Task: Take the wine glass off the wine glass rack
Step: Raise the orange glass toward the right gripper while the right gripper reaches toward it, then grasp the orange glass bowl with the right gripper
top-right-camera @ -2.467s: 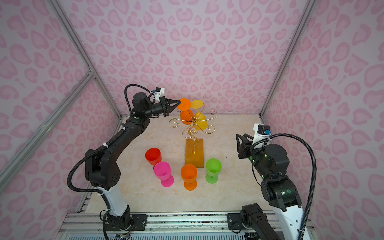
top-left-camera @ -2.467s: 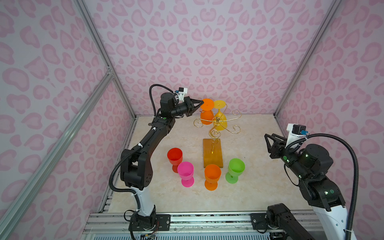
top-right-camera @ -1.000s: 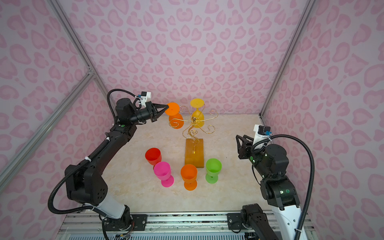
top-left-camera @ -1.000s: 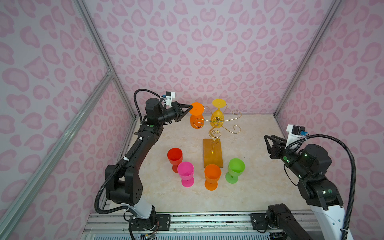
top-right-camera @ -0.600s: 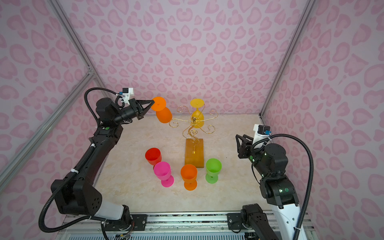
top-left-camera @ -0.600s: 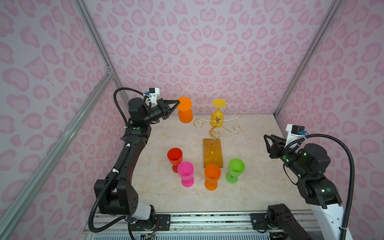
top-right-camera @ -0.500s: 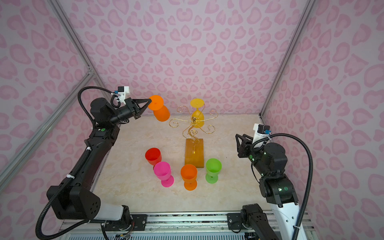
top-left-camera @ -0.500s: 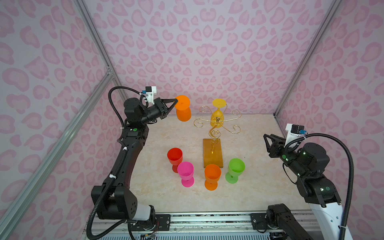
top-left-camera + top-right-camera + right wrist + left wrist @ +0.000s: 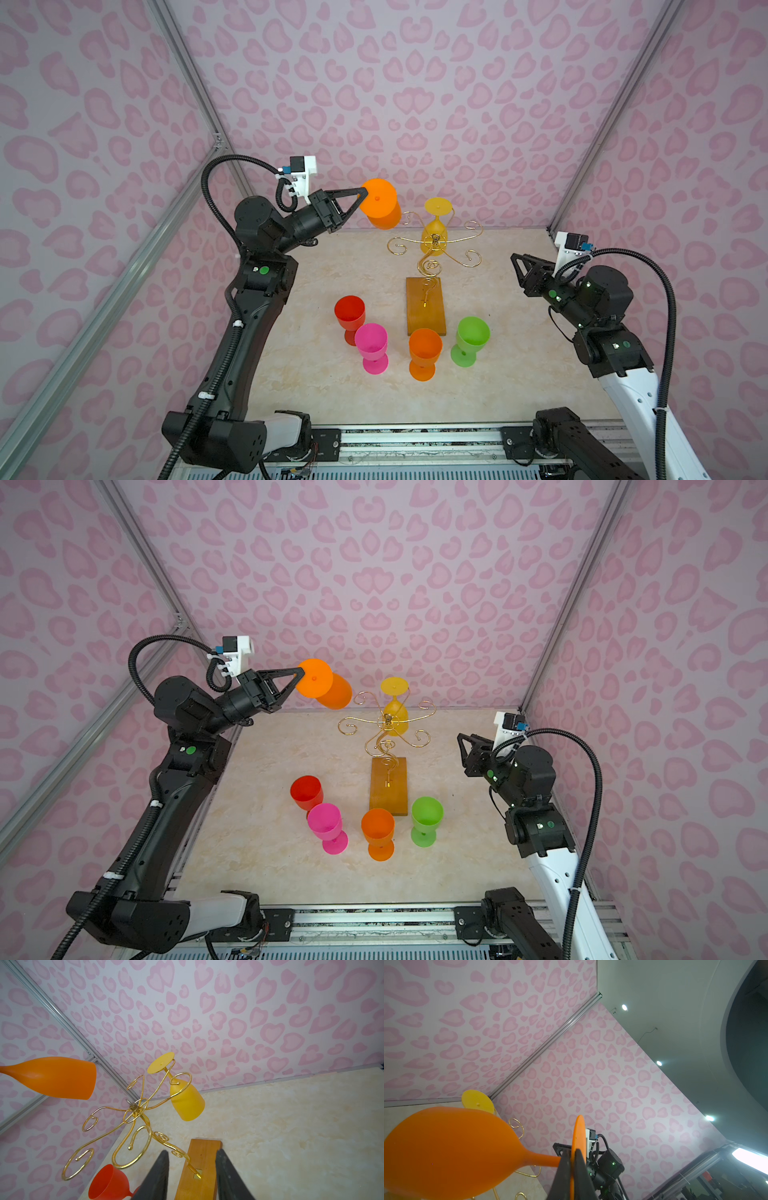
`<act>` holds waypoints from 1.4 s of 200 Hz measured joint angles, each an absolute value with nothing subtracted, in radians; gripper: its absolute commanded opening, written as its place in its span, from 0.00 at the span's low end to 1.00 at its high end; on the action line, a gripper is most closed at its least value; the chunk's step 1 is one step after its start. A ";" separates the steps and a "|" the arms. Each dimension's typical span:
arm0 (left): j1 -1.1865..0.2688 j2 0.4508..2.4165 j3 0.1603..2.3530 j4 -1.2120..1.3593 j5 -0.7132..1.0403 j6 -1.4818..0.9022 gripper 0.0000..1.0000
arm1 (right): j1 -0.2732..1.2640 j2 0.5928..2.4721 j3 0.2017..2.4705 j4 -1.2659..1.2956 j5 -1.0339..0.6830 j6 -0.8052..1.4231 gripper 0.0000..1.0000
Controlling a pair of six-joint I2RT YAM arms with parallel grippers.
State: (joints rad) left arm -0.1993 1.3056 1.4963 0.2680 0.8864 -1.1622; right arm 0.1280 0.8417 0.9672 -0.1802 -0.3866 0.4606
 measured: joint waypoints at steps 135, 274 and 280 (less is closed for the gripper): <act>-0.433 1.417 1.485 0.654 0.887 -1.357 0.05 | 0.142 0.904 0.910 0.149 -0.531 0.619 0.41; -0.487 1.699 1.474 1.352 0.839 -1.930 0.06 | 0.142 0.922 0.814 0.596 -0.708 0.804 0.50; -0.490 1.705 1.475 1.367 0.835 -1.945 0.05 | 0.142 0.924 0.814 0.605 -0.708 0.805 0.50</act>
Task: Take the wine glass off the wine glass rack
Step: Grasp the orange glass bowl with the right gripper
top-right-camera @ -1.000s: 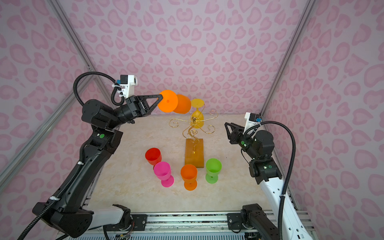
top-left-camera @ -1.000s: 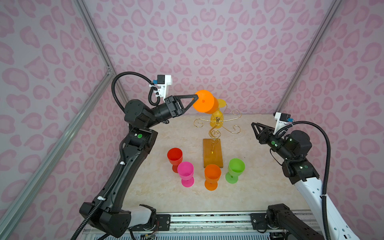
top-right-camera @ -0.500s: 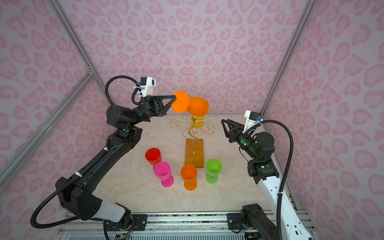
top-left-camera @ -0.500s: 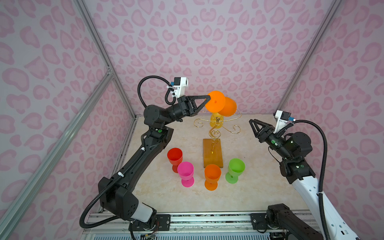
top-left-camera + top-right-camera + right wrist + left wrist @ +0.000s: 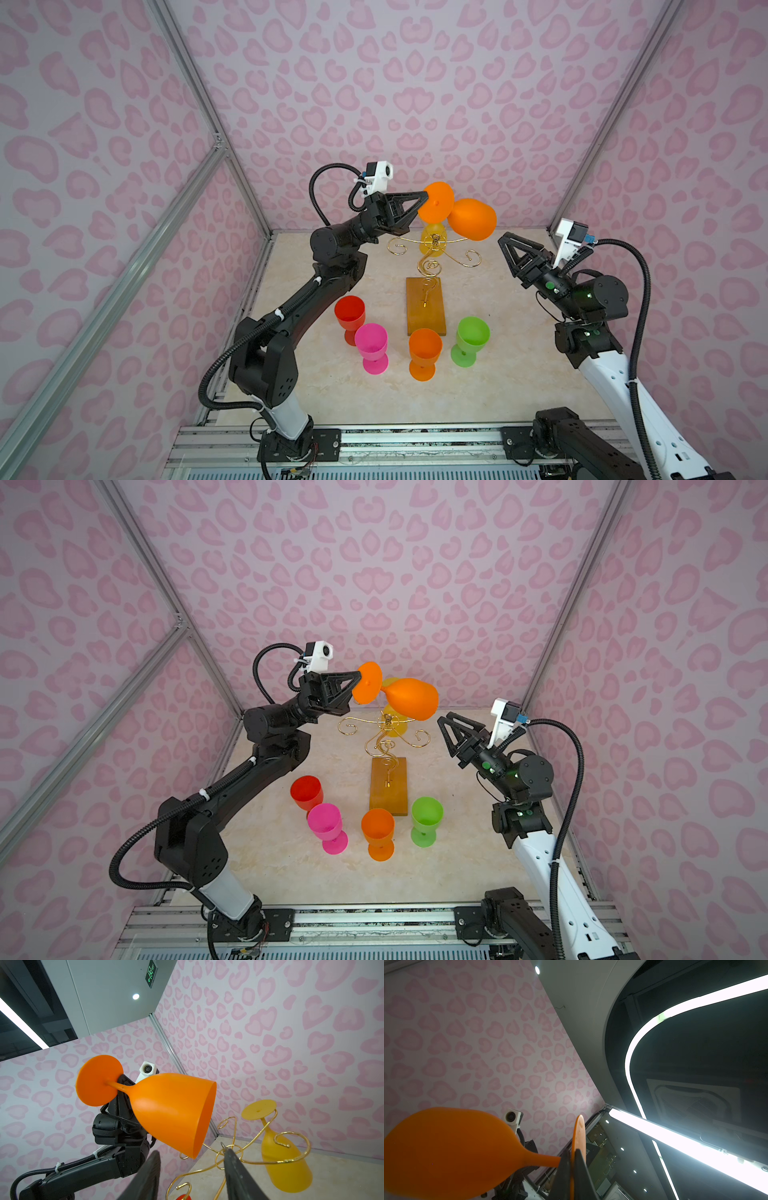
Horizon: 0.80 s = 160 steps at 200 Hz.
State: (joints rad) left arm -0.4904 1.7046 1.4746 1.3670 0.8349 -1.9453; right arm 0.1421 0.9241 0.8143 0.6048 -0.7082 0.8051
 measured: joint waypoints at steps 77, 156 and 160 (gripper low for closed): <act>-0.520 1.774 1.491 1.498 0.789 -2.069 0.06 | 0.144 0.962 0.808 0.716 -0.735 0.855 0.50; -0.552 1.827 1.517 1.543 0.767 -2.093 0.06 | 0.184 0.994 0.807 0.813 -0.760 0.882 0.47; -0.554 1.829 1.517 1.543 0.766 -2.093 0.06 | 0.186 0.995 0.807 0.818 -0.762 0.883 0.45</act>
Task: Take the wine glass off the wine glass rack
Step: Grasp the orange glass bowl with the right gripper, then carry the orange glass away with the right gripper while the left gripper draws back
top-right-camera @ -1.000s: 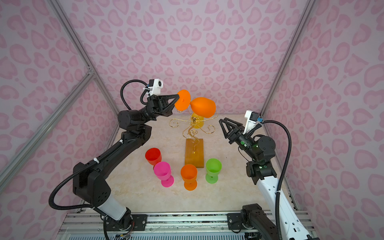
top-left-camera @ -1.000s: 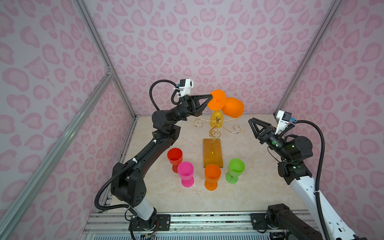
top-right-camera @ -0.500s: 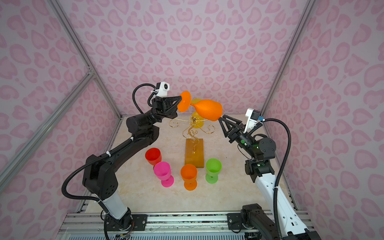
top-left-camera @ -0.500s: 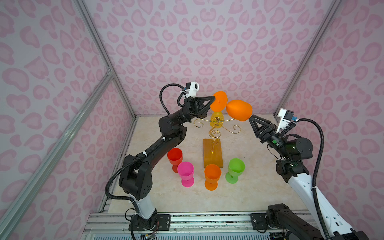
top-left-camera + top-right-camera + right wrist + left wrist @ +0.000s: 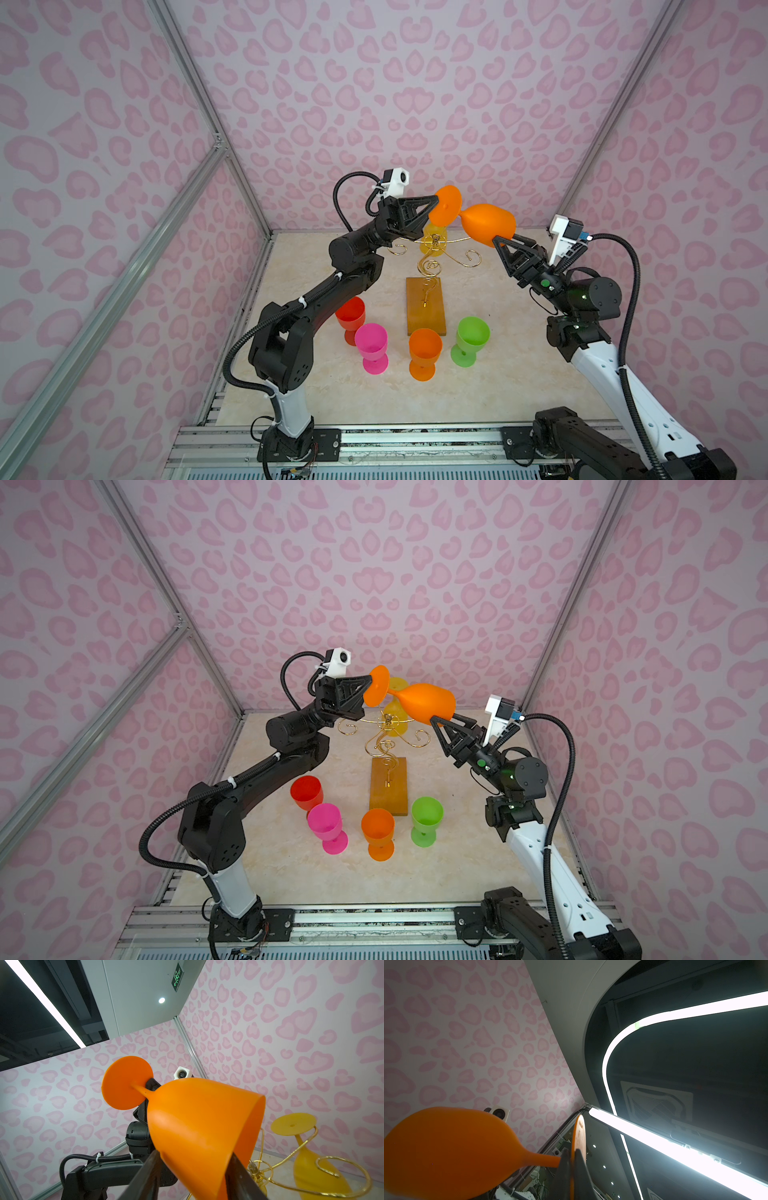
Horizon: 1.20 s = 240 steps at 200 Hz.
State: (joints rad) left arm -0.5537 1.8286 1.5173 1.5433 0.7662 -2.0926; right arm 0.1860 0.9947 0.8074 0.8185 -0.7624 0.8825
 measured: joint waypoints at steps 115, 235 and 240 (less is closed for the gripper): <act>-0.564 1.872 1.523 1.567 0.680 -2.093 0.18 | 0.201 0.984 0.778 0.918 -0.785 0.891 0.24; -0.572 1.875 1.522 1.543 0.676 -2.093 0.35 | 0.203 1.008 0.776 1.059 -0.793 0.971 0.08; -0.573 1.875 1.522 1.542 0.676 -2.093 0.35 | 0.203 1.006 0.776 1.061 -0.793 0.973 0.07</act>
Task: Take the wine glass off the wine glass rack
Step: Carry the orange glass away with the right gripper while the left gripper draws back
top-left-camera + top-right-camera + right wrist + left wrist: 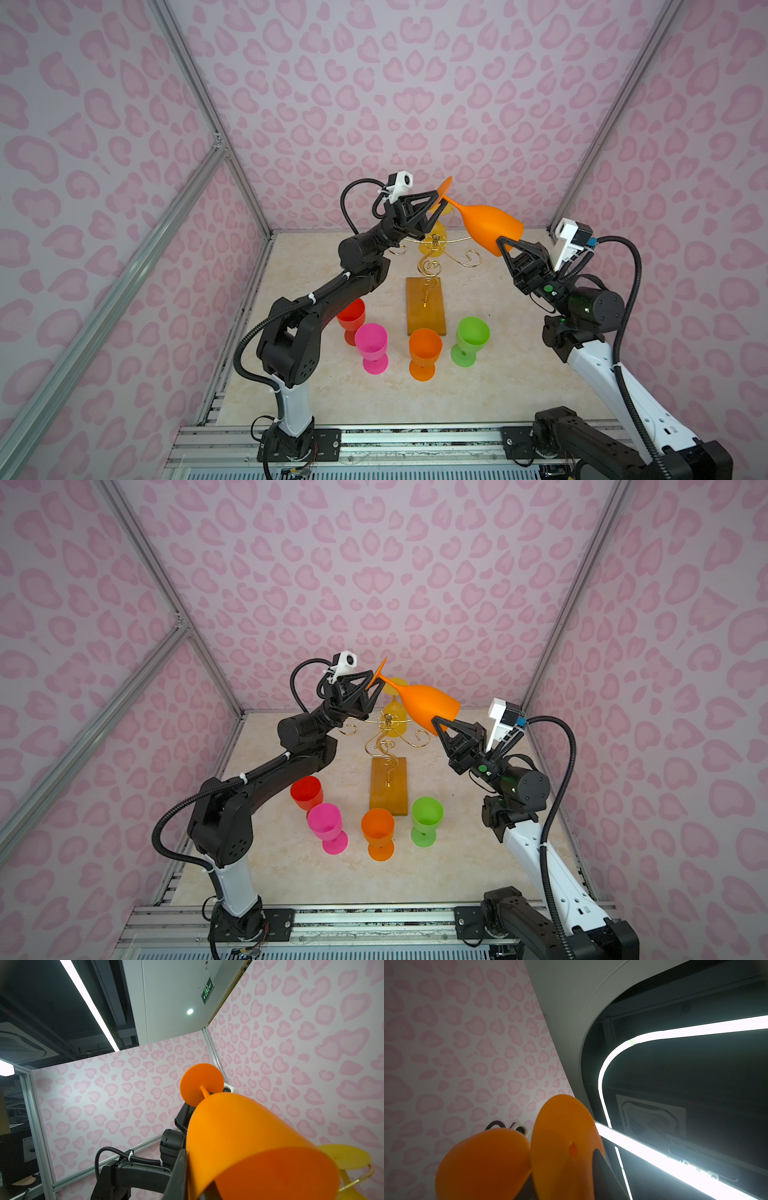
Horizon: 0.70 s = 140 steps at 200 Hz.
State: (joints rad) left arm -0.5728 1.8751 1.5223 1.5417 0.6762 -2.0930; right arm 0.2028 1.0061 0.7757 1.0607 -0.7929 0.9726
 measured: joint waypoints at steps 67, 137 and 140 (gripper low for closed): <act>-0.573 1.876 1.511 1.543 0.673 -2.093 0.47 | 0.197 0.931 0.784 0.970 -0.764 0.918 0.02; -0.570 1.876 1.479 1.547 0.669 -2.093 0.53 | 0.194 0.786 0.871 0.570 -0.649 0.680 0.00; -0.570 1.876 1.478 1.547 0.669 -2.093 0.54 | 0.194 0.780 0.881 0.542 -0.638 0.664 0.00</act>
